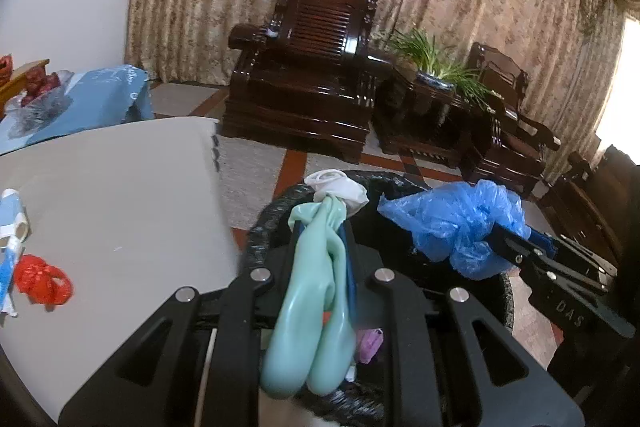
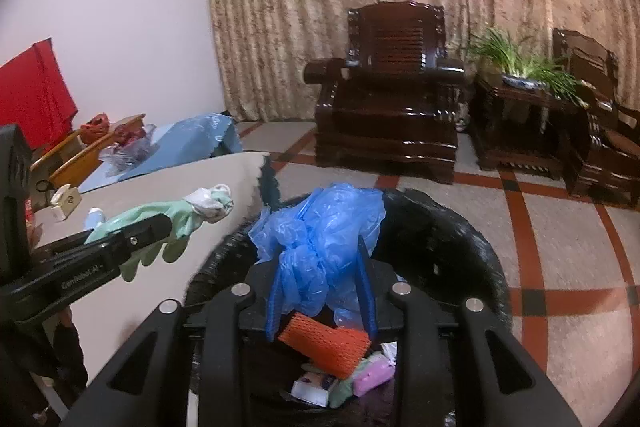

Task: Collect trash
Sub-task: 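Carry the gloves and blue bag over the bin and release both, then return both tools to the table toward the red bag and blue tube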

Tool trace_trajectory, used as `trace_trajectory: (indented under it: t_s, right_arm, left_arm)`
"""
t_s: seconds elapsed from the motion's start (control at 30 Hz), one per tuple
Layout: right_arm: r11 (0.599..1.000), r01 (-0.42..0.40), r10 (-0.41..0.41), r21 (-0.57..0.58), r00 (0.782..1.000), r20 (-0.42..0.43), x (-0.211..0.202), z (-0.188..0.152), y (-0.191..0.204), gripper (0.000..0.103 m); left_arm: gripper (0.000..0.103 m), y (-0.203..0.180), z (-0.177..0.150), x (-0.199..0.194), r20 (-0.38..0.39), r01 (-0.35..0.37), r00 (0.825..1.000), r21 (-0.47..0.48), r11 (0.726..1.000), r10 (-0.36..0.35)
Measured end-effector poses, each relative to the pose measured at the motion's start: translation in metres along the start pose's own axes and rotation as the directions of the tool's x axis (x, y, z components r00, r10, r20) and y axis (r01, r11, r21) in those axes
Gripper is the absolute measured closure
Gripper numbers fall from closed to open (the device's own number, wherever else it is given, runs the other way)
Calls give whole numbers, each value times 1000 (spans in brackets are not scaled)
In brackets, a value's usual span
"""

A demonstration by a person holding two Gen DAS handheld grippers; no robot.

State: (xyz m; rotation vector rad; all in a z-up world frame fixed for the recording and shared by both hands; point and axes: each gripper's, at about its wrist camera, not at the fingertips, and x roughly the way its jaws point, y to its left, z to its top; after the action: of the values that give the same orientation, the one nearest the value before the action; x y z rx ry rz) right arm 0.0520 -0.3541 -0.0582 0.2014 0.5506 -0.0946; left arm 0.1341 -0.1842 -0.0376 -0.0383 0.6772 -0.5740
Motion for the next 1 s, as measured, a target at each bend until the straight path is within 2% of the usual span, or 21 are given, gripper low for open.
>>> trace_trajectory:
  t_s: [0.27,0.4,0.47,0.53,0.57,0.6,0.63,0.67,0.73,0.83,1.0]
  right_arm:
    - [999,51,-50,18,998,-45,10,-12,-28,68]
    - [997,76,-74,26,995,-70,14,-21,-37,64]
    - [996,85,-82,33,994,-76,15,-24,-40,58]
    - [995,90,-87,38,993,-78,15,-27,-43,48]
    - [995,96,-93,40,993,-77,15,-27,-43,37]
    - [993,105,-101,45,992,-74,14,-28,-43,21]
    - [993,109,-105,49,992,-72,13,-27,-44,19]
    - [992,113,-109,50,992,-67,11,-27,-44,16]
    - [992,115,-112,51,992,-61,9,-27,-45,6]
    - [993,105,-103,59,994,-45,3,-23,-42,6]
    - [997,72,-71,39,997,-11,-3,-14,-23,6]
  left_arm:
    - [84,-24,-6,38,-62,53,997,10,999,-52]
    - [72,-26,-10,49,-95,67,993,9,998,-66]
    - [65,-22,-13,51,-103,63,993,-2,998,-63]
    - [60,-19,-14,51,-107,68,992,-8,998,-68]
    - [57,-18,-14,51,-107,67,992,-11,998,-67]
    - [48,-16,-14,51,-106,67,992,-15,998,-69]
    - [40,-13,-14,49,-102,66,992,-25,998,-68]
    - [37,-11,-13,45,-92,58,994,-32,998,-61]
    - [24,-9,-9,38,-70,38,997,-30,999,-40]
    - [14,0,-4,25,-42,-3,999,-25,1000,2]
    - [11,25,0,0,-13,-73,997,-44,996,73]
